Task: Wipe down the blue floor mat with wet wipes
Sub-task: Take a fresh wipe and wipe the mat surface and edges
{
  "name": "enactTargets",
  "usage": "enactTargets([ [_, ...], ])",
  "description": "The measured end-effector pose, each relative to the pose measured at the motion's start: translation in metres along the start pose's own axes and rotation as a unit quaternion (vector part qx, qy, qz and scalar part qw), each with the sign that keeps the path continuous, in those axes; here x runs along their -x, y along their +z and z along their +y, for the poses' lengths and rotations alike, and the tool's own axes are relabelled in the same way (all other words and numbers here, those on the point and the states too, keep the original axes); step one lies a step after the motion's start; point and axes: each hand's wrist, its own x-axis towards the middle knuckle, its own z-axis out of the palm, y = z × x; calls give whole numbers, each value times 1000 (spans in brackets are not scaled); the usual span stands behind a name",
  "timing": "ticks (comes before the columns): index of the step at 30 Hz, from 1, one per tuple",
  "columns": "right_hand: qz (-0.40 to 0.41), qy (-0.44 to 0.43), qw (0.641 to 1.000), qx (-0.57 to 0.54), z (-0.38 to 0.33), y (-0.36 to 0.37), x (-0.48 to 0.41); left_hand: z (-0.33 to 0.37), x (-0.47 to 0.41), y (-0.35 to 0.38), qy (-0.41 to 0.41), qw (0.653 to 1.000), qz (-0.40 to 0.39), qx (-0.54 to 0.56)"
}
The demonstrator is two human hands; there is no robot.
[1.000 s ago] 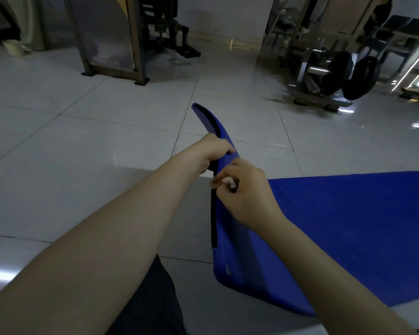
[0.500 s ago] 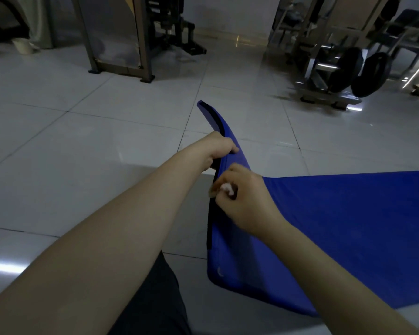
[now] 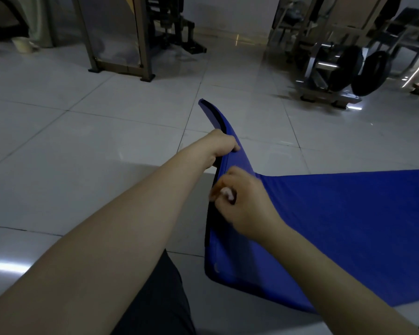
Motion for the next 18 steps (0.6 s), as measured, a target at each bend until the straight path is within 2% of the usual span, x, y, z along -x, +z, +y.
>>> enactTargets([
  [3, -90, -71, 993, -31, -20, 11, 48, 1, -1, -3, 4, 1000, -7, 13],
  [5, -116, -102, 986, -58, -26, 14, 66, 2, -1, -4, 6, 1000, -7, 26],
  [8, -46, -100, 993, -38, -16, 7, 52, 1, 1, -5, 0, 998, -1, 58],
  [11, 72, 3, 996, -52, 1, -5, 14, 0, 6, -3, -25, 994, -41, 99],
  [14, 151, 90, 980, -97, 12, -18, -11, 3, 11, 1, -38, 992, -75, 96],
  [16, 152, 111, 978, -89, 14, -24, -16, 7, 15, -1, -48, 990, -115, 66],
  [18, 104, 114, 984, -85, 11, -31, -15, 10, 18, -6, -67, 986, -152, 17],
])
